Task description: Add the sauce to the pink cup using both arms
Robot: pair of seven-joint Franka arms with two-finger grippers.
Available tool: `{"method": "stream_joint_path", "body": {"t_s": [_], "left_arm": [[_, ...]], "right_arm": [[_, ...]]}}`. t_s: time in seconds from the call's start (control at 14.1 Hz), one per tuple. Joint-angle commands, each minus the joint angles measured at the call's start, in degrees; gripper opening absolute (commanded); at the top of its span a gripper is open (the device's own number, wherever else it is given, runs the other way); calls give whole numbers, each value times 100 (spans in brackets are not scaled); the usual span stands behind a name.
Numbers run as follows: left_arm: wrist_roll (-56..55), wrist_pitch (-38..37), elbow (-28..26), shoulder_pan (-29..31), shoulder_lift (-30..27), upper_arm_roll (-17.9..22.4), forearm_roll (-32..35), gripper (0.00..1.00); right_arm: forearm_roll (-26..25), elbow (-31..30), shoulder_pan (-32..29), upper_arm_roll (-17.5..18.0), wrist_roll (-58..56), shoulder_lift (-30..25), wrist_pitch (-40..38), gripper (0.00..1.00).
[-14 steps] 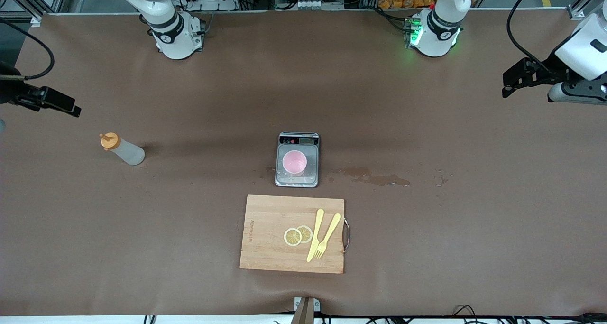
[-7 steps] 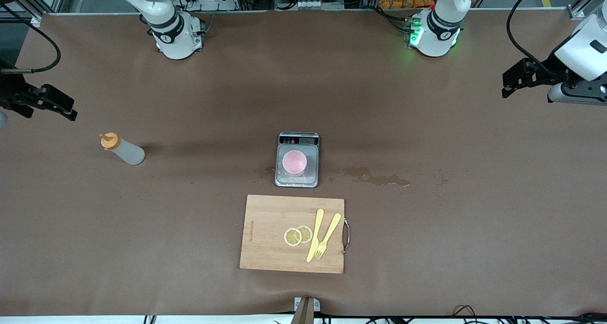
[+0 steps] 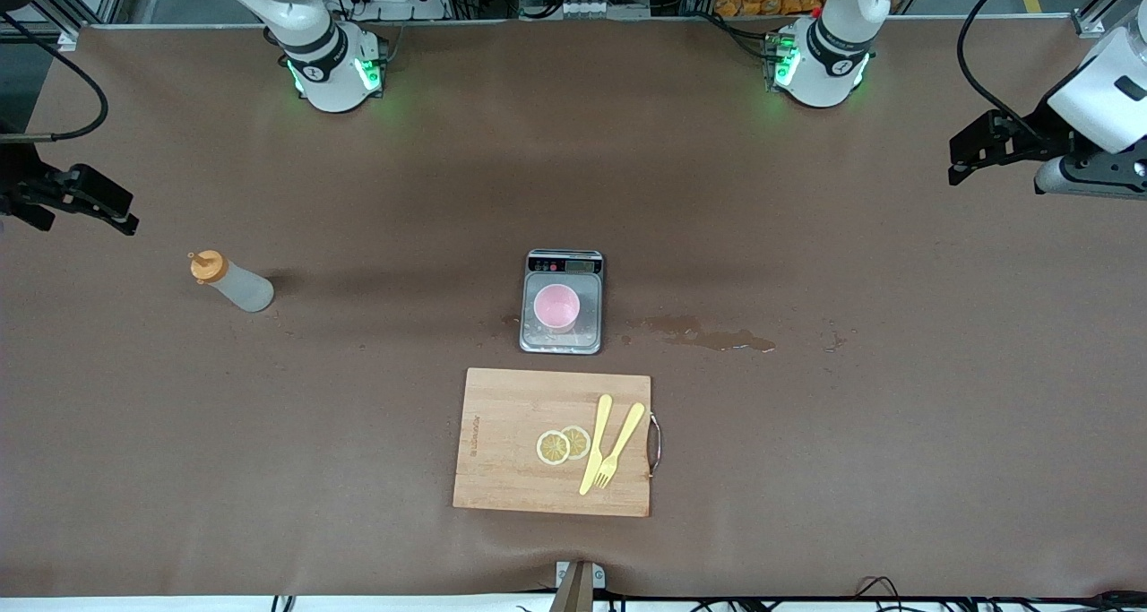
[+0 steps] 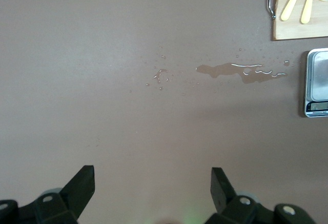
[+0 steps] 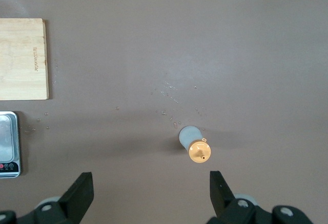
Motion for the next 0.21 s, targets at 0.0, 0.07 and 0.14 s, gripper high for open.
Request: {"method": "stream_joint_path", "body": {"t_s": [0.0,0.07,0.14], "left_arm": [[-57,5,39,46,15,-39,-55,100],[-57,5,47,46,24,-39,-55,100],[-57,5,47,46,33,-39,-64,100]], "right_arm": [[-73,-116,-97,73,-103,-71,125,100],[-73,-116,-88,73,-94,-71,117,100],[-73,-116,-97,73,-102,-71,117,100]]}}
